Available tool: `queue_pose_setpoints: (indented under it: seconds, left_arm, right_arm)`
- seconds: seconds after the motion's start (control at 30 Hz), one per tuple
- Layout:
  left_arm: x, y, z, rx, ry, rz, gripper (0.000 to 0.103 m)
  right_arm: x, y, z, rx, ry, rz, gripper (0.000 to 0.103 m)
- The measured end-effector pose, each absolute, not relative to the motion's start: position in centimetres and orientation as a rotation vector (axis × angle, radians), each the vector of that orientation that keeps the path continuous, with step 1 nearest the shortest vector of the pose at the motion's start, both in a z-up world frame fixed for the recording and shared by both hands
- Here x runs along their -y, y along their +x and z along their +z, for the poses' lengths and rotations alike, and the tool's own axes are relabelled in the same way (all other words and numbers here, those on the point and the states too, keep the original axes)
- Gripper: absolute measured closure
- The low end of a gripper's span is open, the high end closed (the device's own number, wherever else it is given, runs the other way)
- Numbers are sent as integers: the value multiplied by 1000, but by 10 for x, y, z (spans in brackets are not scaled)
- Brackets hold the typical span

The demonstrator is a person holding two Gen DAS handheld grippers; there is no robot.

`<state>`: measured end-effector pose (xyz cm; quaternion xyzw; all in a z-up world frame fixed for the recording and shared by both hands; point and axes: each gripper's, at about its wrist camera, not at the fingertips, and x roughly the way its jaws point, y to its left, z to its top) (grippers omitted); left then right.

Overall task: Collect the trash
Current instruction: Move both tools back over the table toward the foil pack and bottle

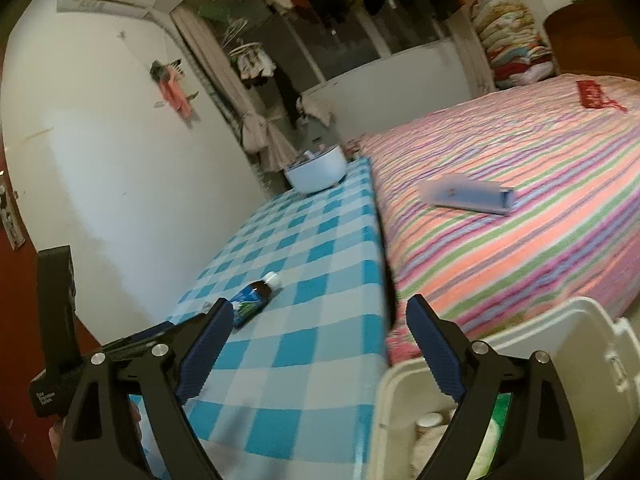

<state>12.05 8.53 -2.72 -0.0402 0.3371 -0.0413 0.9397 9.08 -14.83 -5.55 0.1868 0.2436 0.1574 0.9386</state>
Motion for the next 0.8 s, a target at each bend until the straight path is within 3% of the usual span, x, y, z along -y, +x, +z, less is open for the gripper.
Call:
queue_pose_setpoints:
  seconds: [0.8]
  left_arm:
    - [-224, 149, -44, -724, -208, 129, 13]
  right_arm:
    - [16, 182, -54, -560, 185, 377, 17]
